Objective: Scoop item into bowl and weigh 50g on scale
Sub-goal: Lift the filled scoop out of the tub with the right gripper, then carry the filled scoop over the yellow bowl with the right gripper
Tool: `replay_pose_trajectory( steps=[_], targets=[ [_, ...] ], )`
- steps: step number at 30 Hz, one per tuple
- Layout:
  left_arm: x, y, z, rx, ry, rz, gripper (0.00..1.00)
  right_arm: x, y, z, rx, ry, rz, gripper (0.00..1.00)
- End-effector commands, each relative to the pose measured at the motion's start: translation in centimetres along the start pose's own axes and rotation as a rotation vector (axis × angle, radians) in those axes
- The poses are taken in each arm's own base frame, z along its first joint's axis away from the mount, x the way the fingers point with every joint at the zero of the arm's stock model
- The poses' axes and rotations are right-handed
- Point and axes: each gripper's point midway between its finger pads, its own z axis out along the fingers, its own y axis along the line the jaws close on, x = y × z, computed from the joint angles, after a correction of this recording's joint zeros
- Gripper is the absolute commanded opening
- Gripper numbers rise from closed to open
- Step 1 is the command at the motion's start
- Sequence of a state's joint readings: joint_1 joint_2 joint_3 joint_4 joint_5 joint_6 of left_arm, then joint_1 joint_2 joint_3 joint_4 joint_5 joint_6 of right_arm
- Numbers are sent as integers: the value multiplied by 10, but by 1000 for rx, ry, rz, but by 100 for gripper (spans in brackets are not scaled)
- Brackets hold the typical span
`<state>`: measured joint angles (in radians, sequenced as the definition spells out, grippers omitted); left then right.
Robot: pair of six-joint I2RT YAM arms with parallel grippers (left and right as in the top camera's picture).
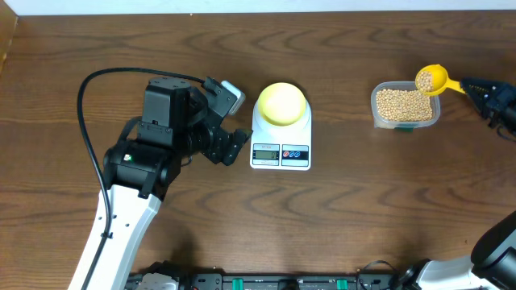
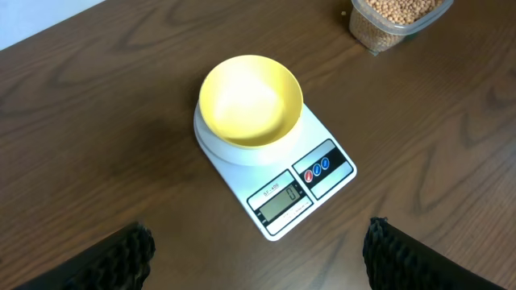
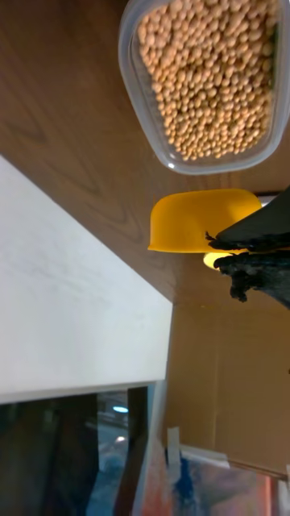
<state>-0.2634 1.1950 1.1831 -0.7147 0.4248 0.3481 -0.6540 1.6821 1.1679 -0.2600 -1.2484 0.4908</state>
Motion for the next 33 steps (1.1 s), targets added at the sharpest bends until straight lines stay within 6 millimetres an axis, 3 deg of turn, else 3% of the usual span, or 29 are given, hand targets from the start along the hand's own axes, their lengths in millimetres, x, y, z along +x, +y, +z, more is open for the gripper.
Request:
replay_pose_trajectory(
  steps=[1,19,33],
  targets=[
    [6,-2,3,21,13,-4,85,6,9,1,-64,37,42,1],
    [6,-2,3,21,13,-4,85,43,33,57,-89,178,-12,1],
    [6,-2,3,21,13,-4,86,94,59,117,-83,309,-66,1]
  ],
)
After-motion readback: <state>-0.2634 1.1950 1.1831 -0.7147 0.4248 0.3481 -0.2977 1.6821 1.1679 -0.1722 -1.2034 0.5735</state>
